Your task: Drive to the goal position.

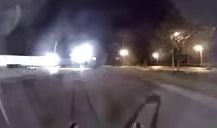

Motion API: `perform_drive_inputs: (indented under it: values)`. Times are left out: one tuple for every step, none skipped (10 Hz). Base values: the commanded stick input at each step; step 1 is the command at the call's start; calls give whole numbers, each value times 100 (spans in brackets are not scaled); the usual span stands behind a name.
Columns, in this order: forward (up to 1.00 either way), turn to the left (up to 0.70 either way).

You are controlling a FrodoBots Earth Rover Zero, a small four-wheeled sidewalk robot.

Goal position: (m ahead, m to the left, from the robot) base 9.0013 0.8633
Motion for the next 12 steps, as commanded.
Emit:
perform_drive_inputs:
  values:
    - [50,0]
    - [50,0]
    - [50,0]
    - [50,0]
    - [50,0]
    - [50,0]
    - [50,0]
    - [50,0]
    - [50,0]
    - [50,0]
    - [50,0]
    - [50,0]
